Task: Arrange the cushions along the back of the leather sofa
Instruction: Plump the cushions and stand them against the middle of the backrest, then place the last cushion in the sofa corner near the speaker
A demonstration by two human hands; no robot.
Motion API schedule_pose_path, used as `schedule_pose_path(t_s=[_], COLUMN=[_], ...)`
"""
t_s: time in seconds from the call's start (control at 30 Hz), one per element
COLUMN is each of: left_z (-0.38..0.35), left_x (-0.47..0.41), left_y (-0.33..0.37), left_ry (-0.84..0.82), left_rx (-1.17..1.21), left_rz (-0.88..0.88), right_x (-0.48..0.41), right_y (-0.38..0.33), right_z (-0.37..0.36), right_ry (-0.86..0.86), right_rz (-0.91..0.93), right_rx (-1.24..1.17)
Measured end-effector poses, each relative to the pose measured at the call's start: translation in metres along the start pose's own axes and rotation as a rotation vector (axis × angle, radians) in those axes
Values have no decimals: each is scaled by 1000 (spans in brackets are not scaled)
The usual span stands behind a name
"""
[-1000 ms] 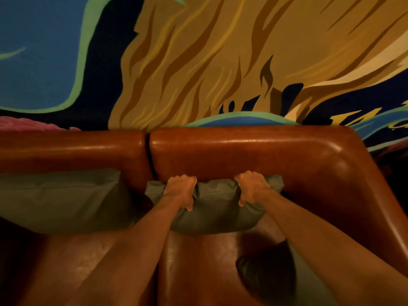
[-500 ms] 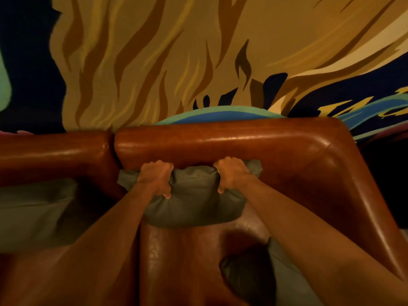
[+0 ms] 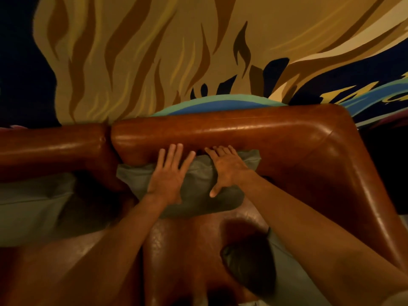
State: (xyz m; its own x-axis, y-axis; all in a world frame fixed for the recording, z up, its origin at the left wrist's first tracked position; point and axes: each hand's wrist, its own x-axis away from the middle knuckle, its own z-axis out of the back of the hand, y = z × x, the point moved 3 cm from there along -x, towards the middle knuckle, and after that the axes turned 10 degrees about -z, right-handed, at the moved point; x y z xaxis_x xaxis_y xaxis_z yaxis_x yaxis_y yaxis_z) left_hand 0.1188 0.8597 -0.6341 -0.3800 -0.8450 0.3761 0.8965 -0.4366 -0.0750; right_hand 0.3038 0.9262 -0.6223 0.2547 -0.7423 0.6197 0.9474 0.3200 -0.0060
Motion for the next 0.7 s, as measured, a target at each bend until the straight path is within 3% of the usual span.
schedule_pose_path(t_s=[0.17,0.3,0.43,0.53,0.7], left_z=[-19,-14,-4,1,23], left_x=[-4,-11,8,31,61], left_y=[13,6,9,25,53], left_ry=[-25,-45,32,92,160], left_rx=[51,79,132,153,304], left_rz=[26,10,36,6,-52], right_x=[-4,5,43,86,178], right_y=[7,31,69,101,135], right_z=[-1,5,-3,-19,-66], right_ry=[-43,-47,91,166,-10], right_rz=[-57,-130,-203,-344,-508], right_rx=[32,-90,-165,-415,-590])
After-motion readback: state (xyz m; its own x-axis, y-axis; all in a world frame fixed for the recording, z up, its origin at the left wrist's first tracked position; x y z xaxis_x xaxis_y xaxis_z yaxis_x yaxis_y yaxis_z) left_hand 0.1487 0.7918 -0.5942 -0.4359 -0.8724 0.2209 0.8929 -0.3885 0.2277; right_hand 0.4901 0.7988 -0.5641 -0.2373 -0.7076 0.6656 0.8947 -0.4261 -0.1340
